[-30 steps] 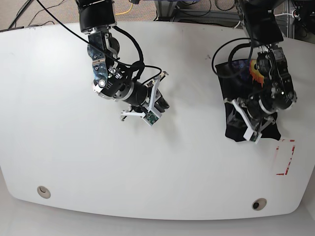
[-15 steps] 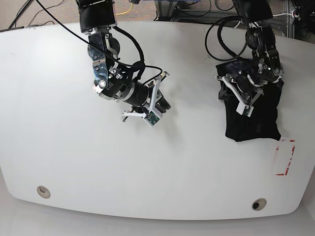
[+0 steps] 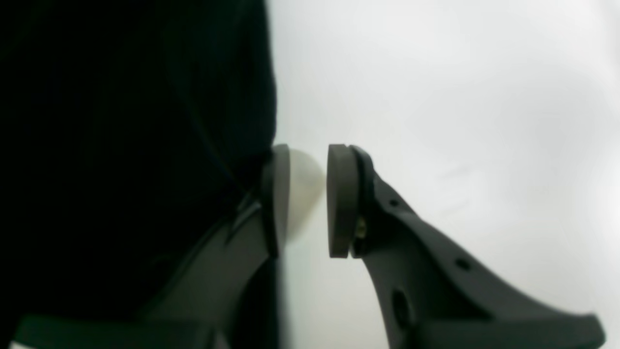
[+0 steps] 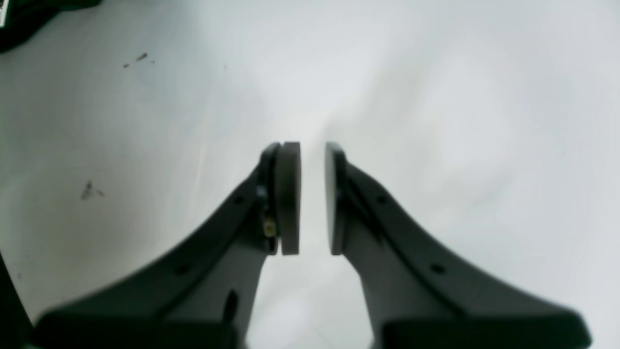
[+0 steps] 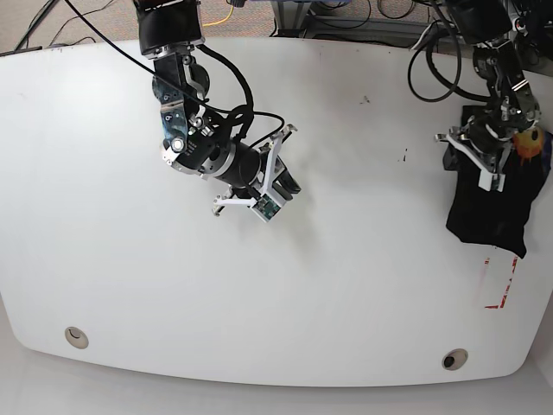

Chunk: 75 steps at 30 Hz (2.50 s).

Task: Layout the t-shirt on the table in an organized manner, then fold the t-shirt properly
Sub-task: 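Regrasp the bundle with the left gripper and push it off the table edge, then release the shirt and lift the left gripper away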

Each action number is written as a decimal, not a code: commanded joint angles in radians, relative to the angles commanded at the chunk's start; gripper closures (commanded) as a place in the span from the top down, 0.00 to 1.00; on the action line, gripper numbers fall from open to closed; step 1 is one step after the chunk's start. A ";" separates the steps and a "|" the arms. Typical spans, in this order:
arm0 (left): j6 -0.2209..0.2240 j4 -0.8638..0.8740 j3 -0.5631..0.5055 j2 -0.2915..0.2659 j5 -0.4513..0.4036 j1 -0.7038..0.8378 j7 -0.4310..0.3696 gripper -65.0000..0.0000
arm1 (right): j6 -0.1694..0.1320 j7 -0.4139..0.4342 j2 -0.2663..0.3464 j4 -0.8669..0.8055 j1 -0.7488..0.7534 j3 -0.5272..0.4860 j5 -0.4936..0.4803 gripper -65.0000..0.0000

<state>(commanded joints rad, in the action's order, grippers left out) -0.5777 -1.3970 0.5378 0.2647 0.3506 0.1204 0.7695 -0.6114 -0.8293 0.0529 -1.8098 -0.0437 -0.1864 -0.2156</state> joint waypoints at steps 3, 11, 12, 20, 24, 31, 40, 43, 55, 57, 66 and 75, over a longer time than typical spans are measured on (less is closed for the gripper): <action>-0.028 -0.002 0.055 0.028 0.002 0.040 0.000 0.19 | 0.000 0.000 -0.002 0.000 0.003 0.000 0.000 0.13; -0.120 -0.112 0.117 0.028 0.009 0.061 0.126 0.19 | 0.000 0.000 -0.021 0.000 0.006 -0.002 0.000 0.13; -0.120 -0.140 0.110 0.026 0.021 0.052 0.141 0.19 | 0.000 0.000 -0.021 0.000 0.006 -0.002 0.000 0.13; -0.120 -0.342 0.061 0.009 0.086 -0.075 0.288 0.19 | 0.000 0.000 -0.023 0.000 0.008 -0.002 0.000 0.13; -0.120 -0.342 0.066 0.025 0.072 -0.169 0.301 0.19 | 0.000 0.000 -0.023 0.000 0.008 -0.003 0.000 0.13; -0.120 -0.196 0.068 0.114 -0.048 -0.292 0.293 0.19 | 0.000 0.000 -0.021 -0.006 0.026 -0.002 0.000 0.13; -0.120 0.037 0.069 0.175 -0.146 -0.325 0.084 0.19 | -0.002 0.002 -0.020 -0.015 0.057 0.000 0.000 0.13; -0.120 0.166 0.069 0.193 -0.153 -0.327 0.012 0.19 | -0.002 0.002 -0.020 -0.032 0.066 0.000 0.000 0.13; -0.120 0.479 0.069 0.215 -0.153 -0.299 -0.147 0.19 | -0.002 0.002 0.000 -0.087 0.109 0.002 0.000 0.13; -0.120 0.474 0.069 0.215 -0.153 -0.270 -0.147 0.19 | -0.002 0.002 0.000 -0.089 0.114 0.002 0.000 0.13; -0.120 0.377 0.230 0.213 -0.152 -0.110 -0.146 0.19 | -0.002 0.002 0.003 -0.138 0.141 0.002 0.000 0.13; -0.120 0.376 0.382 0.245 -0.149 -0.040 -0.146 0.19 | -0.002 0.002 0.003 -0.144 0.164 -0.002 0.000 0.13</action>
<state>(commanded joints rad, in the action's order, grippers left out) -0.6981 -1.0211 0.9198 0.5102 0.2018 0.0806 0.6237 -0.6130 -0.8278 0.0560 -1.9540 0.1204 -0.1880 -0.2156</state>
